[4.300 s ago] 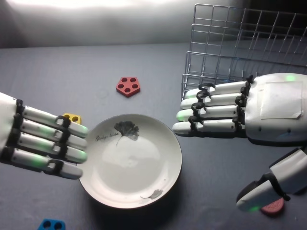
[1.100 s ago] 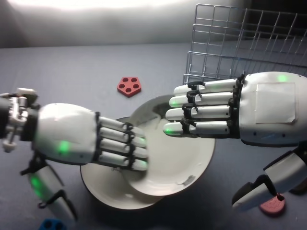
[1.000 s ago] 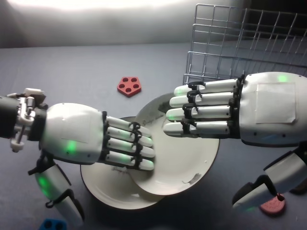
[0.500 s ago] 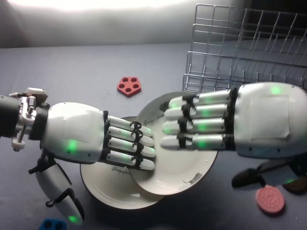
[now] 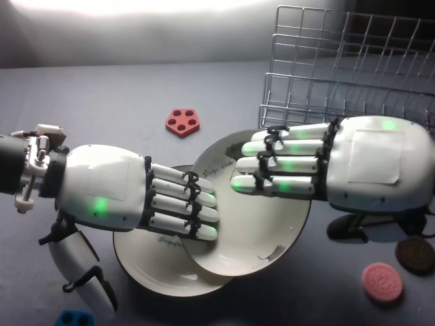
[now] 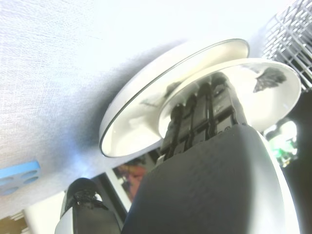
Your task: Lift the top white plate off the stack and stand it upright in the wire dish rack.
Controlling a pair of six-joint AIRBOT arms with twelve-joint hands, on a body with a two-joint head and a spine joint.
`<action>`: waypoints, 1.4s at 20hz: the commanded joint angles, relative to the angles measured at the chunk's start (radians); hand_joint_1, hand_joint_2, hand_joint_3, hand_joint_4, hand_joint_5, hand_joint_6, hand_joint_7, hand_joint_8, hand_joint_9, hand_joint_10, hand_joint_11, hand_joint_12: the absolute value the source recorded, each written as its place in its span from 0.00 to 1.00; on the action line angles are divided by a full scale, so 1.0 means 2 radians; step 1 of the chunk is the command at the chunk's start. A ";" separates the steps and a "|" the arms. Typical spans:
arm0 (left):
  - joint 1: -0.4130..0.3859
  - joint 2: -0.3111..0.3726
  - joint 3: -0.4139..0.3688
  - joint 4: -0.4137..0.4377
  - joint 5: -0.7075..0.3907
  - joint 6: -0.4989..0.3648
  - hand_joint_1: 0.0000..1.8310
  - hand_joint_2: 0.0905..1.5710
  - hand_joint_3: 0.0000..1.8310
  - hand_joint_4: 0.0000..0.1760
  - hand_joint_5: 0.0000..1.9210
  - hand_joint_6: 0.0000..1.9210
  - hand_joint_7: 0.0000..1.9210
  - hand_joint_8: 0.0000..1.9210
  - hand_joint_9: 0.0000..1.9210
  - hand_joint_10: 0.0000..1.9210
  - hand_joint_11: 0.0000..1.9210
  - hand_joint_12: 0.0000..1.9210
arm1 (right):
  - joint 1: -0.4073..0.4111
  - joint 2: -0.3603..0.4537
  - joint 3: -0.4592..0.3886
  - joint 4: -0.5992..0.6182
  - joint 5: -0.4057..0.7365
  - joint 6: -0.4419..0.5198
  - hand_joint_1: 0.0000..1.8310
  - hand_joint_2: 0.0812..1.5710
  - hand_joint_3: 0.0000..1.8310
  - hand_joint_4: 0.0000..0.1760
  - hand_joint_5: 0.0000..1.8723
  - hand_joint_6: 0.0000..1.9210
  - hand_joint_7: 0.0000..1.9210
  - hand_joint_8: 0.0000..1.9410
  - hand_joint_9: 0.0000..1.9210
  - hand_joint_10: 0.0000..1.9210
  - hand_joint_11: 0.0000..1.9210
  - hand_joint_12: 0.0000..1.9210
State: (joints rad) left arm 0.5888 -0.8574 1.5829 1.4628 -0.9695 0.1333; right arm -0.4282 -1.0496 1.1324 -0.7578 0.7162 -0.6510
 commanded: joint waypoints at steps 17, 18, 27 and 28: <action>-0.005 -0.004 0.009 -0.014 0.008 0.000 0.00 0.51 0.00 0.00 0.00 0.00 0.00 0.00 0.00 0.00 0.00 0.00 | -0.007 -0.064 0.047 0.068 0.046 -0.010 0.74 0.63 0.00 0.00 0.14 0.00 0.11 0.00 0.12 0.00 0.10 0.07; -0.005 -0.005 0.009 -0.015 0.008 0.000 0.00 0.51 0.00 0.00 0.00 0.00 0.00 0.00 0.00 0.00 0.00 0.00 | -0.007 -0.066 0.046 0.070 0.046 -0.010 0.74 0.64 0.00 0.00 0.16 0.00 0.15 0.00 0.17 0.01 0.12 0.09; -0.005 -0.005 0.011 -0.019 0.008 0.000 0.00 0.51 0.00 0.00 0.00 0.00 0.00 0.00 0.00 0.00 0.00 0.00 | 0.006 -0.068 -0.004 0.078 0.052 -0.075 0.78 0.66 0.00 0.00 0.42 0.00 0.43 0.00 0.43 0.00 0.46 0.12; -0.005 -0.005 0.011 -0.019 0.007 -0.001 0.00 0.51 0.00 0.00 0.00 0.00 0.00 0.00 0.00 0.00 0.00 0.00 | 0.007 -0.068 -0.005 0.081 0.052 -0.075 0.78 0.66 0.00 0.00 0.42 0.00 0.43 0.00 0.43 0.00 0.46 0.12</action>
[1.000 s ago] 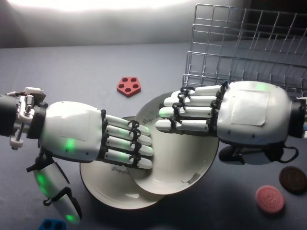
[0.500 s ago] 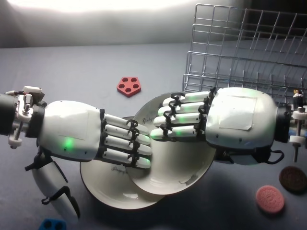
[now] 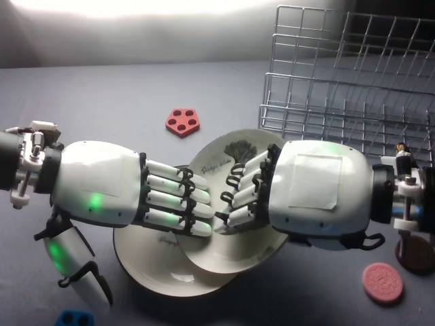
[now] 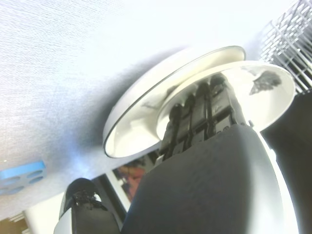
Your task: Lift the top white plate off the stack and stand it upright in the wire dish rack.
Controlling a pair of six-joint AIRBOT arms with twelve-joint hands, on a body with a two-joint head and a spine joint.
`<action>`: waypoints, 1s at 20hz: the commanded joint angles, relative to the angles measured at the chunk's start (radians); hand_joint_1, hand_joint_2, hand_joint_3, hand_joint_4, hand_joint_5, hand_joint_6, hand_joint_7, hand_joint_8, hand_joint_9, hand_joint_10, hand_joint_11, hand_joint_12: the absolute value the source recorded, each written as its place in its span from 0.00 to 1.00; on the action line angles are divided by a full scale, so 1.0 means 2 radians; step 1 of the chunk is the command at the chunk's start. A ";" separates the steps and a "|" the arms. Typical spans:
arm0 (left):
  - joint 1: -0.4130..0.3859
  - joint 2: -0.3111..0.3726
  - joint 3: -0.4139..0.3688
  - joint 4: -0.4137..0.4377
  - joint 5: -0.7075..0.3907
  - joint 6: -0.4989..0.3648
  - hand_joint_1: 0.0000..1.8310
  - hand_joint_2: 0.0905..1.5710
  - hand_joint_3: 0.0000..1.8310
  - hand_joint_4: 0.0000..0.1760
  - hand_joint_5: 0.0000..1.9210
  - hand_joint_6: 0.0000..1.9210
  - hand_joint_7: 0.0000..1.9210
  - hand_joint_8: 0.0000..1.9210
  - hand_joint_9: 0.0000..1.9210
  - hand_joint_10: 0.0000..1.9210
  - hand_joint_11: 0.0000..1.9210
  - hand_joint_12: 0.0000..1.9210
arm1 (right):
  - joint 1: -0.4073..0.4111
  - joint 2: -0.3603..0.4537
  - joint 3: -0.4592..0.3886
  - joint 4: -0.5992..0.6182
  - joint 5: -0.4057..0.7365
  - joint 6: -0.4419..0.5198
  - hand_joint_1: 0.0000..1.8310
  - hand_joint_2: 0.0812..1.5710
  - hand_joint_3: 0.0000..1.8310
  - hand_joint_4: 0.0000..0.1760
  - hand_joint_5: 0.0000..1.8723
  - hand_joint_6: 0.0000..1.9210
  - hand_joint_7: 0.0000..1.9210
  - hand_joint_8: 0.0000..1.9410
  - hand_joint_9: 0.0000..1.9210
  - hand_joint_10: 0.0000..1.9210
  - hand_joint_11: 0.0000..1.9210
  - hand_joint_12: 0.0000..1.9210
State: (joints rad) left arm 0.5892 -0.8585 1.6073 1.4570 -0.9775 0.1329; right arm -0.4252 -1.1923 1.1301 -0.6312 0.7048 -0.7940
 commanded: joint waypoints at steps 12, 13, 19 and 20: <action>-0.021 0.007 0.009 -0.037 -0.002 -0.006 0.00 0.52 0.00 0.00 0.00 0.00 0.00 0.00 0.00 0.00 0.00 0.00 | 0.012 0.004 0.008 0.020 0.062 0.001 0.81 0.71 0.00 0.00 0.43 0.64 0.46 0.46 0.47 0.50 0.43 0.78; -0.025 0.009 0.012 -0.042 -0.006 -0.007 0.00 0.52 0.00 0.00 0.00 0.00 0.00 0.00 0.00 0.00 0.00 0.00 | 0.015 0.004 0.007 0.020 0.063 0.004 0.81 0.67 0.00 0.00 0.50 0.57 0.53 0.37 0.52 0.43 0.49 0.72; -0.040 0.027 0.041 -0.071 -0.034 -0.017 0.00 0.52 0.00 0.00 0.00 0.00 0.00 0.00 0.00 0.00 0.00 0.00 | 0.043 0.004 -0.003 0.007 0.074 0.035 0.81 0.68 0.00 0.00 0.47 0.60 0.49 0.42 0.51 0.45 0.46 0.76; -0.040 0.030 0.045 -0.071 -0.037 -0.019 0.00 0.52 0.00 0.00 0.00 0.00 0.00 0.00 0.00 0.00 0.00 0.00 | 0.046 0.004 -0.006 0.007 0.077 0.035 0.81 0.68 0.00 0.00 0.47 0.60 0.49 0.42 0.51 0.45 0.46 0.76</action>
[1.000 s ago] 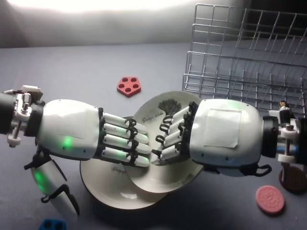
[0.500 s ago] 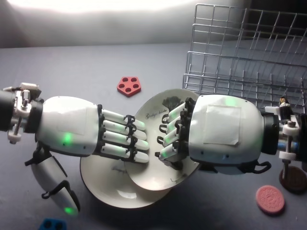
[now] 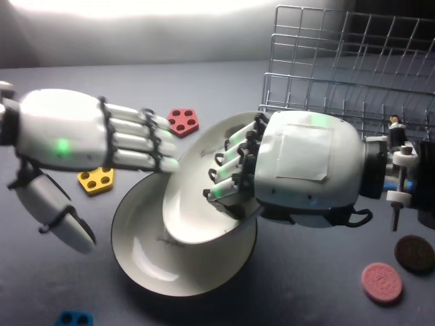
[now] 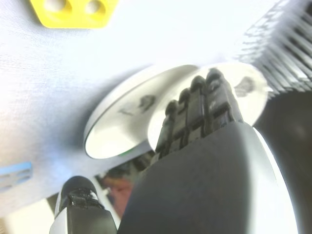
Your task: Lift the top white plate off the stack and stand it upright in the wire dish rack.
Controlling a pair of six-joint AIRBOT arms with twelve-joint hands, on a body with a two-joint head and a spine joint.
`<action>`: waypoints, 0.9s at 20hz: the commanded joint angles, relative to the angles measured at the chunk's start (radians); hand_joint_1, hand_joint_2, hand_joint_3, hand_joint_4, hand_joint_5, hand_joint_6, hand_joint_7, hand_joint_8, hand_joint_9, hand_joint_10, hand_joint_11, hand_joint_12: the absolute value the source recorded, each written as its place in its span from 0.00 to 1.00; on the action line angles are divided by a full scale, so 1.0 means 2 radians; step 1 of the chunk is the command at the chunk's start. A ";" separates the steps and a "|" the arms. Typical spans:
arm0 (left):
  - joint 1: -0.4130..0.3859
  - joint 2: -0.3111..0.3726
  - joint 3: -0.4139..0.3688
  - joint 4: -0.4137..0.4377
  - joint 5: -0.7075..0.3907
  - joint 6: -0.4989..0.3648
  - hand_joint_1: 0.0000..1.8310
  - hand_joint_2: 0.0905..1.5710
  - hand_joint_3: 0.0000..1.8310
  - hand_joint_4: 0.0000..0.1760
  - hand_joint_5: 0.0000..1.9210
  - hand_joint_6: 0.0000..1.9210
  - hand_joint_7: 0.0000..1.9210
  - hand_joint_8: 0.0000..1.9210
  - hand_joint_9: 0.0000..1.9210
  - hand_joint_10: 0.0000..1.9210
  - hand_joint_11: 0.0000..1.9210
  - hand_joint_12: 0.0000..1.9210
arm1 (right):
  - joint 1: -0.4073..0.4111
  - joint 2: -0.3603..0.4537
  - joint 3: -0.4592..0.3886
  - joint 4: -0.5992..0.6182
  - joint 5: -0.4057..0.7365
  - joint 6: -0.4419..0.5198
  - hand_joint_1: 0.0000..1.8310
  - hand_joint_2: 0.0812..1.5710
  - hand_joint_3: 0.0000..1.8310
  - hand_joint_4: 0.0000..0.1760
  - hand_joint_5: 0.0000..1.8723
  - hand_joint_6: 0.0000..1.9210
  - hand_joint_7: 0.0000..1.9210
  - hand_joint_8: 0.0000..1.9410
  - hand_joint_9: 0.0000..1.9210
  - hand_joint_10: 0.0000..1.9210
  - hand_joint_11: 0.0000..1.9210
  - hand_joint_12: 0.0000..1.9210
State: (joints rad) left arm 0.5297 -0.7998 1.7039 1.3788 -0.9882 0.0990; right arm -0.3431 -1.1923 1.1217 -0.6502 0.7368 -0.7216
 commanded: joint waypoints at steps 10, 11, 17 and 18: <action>-0.010 0.046 0.016 -0.054 -0.078 -0.003 0.00 0.52 0.00 0.00 0.00 0.00 0.00 0.00 0.00 0.00 0.00 0.00 | 0.053 0.005 -0.026 0.019 0.066 -0.001 0.81 0.67 0.00 0.00 0.49 0.55 0.51 0.38 0.55 0.41 0.49 0.72; -0.010 0.051 0.016 -0.054 -0.081 -0.003 0.00 0.52 0.00 0.00 0.00 0.00 0.00 0.00 0.00 0.00 0.00 0.00 | 0.056 0.005 -0.027 0.022 0.066 -0.001 0.82 0.66 0.00 0.00 0.50 0.54 0.52 0.38 0.56 0.40 0.50 0.71; -0.005 0.076 0.019 -0.054 -0.094 0.004 0.00 0.52 0.00 0.00 0.00 0.00 0.00 0.00 0.00 0.00 0.00 0.00 | 0.089 0.005 -0.026 0.088 0.047 0.005 0.82 0.66 0.00 0.00 0.51 0.52 0.55 0.32 0.57 0.38 0.51 0.70; -0.003 0.079 0.023 -0.054 -0.098 0.008 0.00 0.52 0.00 0.00 0.00 0.00 0.00 0.00 0.00 0.00 0.00 0.00 | 0.094 0.005 -0.025 0.099 0.043 0.010 0.82 0.66 0.00 0.00 0.50 0.53 0.55 0.32 0.56 0.40 0.51 0.70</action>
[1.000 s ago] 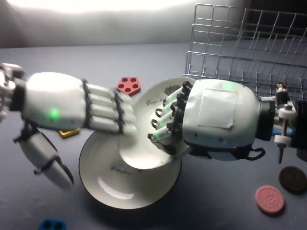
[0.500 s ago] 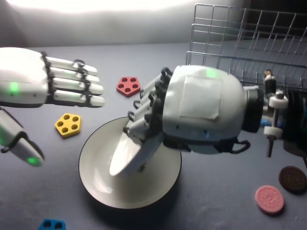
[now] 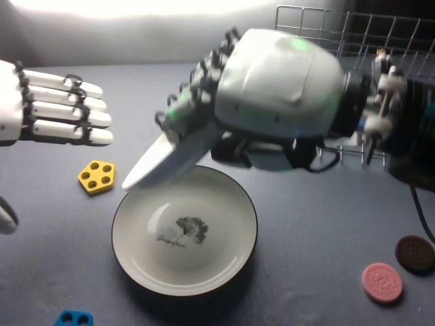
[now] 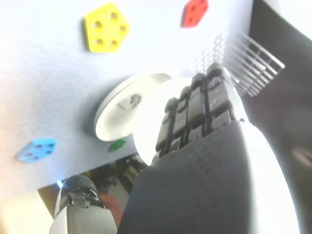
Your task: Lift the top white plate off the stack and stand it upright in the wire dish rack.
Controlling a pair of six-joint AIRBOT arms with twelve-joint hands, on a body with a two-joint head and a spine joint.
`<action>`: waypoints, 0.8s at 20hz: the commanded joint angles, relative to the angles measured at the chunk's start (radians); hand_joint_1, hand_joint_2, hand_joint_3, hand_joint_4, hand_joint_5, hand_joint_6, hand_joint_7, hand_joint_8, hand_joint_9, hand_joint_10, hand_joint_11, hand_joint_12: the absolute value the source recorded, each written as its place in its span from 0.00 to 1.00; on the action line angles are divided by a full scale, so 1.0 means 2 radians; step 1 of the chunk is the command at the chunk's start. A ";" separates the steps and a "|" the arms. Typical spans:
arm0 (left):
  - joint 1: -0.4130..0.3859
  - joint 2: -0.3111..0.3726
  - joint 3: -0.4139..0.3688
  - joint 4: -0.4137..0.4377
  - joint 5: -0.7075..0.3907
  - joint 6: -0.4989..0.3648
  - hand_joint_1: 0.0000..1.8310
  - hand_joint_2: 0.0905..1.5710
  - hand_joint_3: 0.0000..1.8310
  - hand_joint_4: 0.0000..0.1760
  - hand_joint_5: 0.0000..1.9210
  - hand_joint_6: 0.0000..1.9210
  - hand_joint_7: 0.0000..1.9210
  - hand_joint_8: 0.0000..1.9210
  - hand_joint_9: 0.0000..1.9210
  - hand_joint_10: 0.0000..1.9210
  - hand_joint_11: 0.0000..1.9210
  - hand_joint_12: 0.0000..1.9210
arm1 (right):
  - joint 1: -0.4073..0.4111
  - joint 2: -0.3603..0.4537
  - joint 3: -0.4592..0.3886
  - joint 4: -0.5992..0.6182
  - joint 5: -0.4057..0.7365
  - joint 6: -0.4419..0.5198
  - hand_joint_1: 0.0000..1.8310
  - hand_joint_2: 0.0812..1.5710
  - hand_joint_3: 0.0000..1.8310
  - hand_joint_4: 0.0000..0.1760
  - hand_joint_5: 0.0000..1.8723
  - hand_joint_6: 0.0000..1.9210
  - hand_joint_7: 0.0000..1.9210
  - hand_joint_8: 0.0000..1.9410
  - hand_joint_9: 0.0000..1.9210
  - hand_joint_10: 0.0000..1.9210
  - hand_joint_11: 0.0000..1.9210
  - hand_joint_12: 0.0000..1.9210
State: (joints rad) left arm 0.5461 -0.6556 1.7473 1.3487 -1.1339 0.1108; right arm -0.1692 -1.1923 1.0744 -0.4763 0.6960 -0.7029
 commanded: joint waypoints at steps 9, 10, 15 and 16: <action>0.008 0.022 0.029 -0.034 -0.048 0.102 0.00 0.52 0.00 0.00 0.00 0.00 0.00 0.00 0.00 0.00 0.00 0.00 | 0.035 0.005 0.011 0.165 0.031 0.016 0.82 0.66 0.00 0.00 0.49 0.54 0.56 0.31 0.58 0.37 0.49 0.73; 0.008 0.022 0.031 -0.037 -0.048 0.105 0.00 0.52 0.00 0.00 0.00 0.00 0.00 0.00 0.00 0.00 0.00 0.00 | 0.040 0.005 0.012 0.173 0.031 0.016 0.82 0.66 0.00 0.00 0.48 0.54 0.55 0.33 0.59 0.36 0.49 0.73; 0.007 0.026 0.035 -0.054 -0.058 0.118 0.00 0.52 0.00 0.00 0.00 0.00 0.00 0.00 0.00 0.00 0.00 0.00 | 0.056 0.005 0.017 0.232 0.031 0.016 0.82 0.66 0.00 0.00 0.50 0.52 0.56 0.32 0.57 0.38 0.50 0.72; 0.007 0.026 0.036 -0.054 -0.058 0.118 0.00 0.52 0.00 0.00 0.00 0.00 0.00 0.00 0.00 0.00 0.00 0.00 | 0.056 0.005 0.019 0.250 0.031 0.016 0.82 0.66 0.00 0.00 0.50 0.52 0.56 0.32 0.57 0.39 0.49 0.73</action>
State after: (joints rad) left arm 0.5804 -0.6178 1.8141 1.3205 -1.2045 0.3424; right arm -0.0769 -1.1946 1.1107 0.0116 0.6075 -0.6773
